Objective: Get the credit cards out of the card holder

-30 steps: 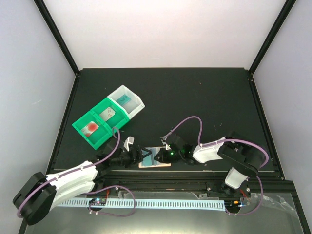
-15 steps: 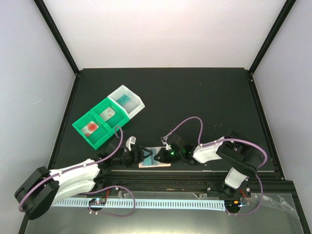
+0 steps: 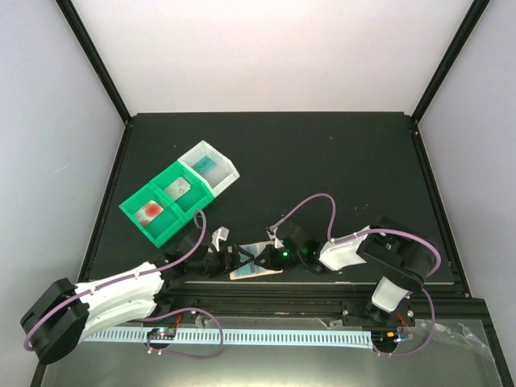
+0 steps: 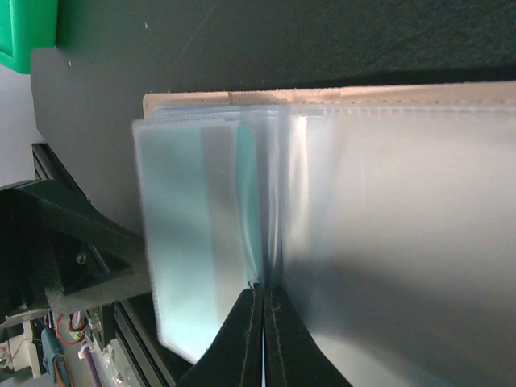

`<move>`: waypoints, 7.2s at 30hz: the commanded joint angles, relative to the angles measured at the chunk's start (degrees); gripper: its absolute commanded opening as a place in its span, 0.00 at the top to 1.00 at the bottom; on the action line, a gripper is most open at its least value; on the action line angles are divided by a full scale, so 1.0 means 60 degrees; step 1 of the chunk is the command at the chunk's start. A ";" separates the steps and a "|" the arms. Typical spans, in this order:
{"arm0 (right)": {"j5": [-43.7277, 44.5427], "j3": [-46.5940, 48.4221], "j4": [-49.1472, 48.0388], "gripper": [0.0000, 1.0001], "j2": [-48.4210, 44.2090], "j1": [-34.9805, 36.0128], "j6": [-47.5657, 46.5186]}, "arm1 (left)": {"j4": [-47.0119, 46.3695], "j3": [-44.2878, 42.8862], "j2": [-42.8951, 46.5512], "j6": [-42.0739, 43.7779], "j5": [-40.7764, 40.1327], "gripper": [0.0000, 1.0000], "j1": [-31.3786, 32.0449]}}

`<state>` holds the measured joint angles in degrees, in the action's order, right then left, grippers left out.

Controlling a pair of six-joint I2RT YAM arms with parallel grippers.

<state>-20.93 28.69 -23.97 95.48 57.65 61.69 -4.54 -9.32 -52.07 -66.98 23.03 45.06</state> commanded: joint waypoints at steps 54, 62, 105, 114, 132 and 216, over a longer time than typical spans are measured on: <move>0.2806 -0.0743 0.3837 0.75 -0.3113 -0.0651 -0.1899 | -0.2887 -0.1665 -0.2563 0.0059 0.0938 0.17 0.1231; 0.2619 -0.0941 0.3572 0.76 -0.2898 -0.0760 -0.1885 | -0.2890 -0.2089 -0.3186 0.0439 0.1254 0.19 0.1279; 0.2199 -0.0870 0.3975 0.78 -0.4250 -0.0324 -0.1560 | -0.1270 -0.1094 -0.2218 0.0829 -0.0023 0.33 0.0767; 0.2114 -0.0884 0.3598 0.85 -0.3032 0.0033 -0.1434 | -0.1002 -0.0980 -0.2183 0.0901 -0.0110 0.39 0.0512; 0.2623 -0.0303 0.4077 0.91 -0.2950 0.0778 -0.1142 | -0.1078 -0.0271 -0.1590 0.0835 -0.0135 0.46 0.0137; 0.2551 -0.0415 0.2977 0.99 -0.1212 0.0769 -0.0927 | -0.3567 0.0507 -0.1368 0.0381 0.0146 0.82 0.0137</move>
<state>-7.38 27.83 -8.64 85.60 62.02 55.88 -20.16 -5.30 -58.61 -65.17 22.35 46.17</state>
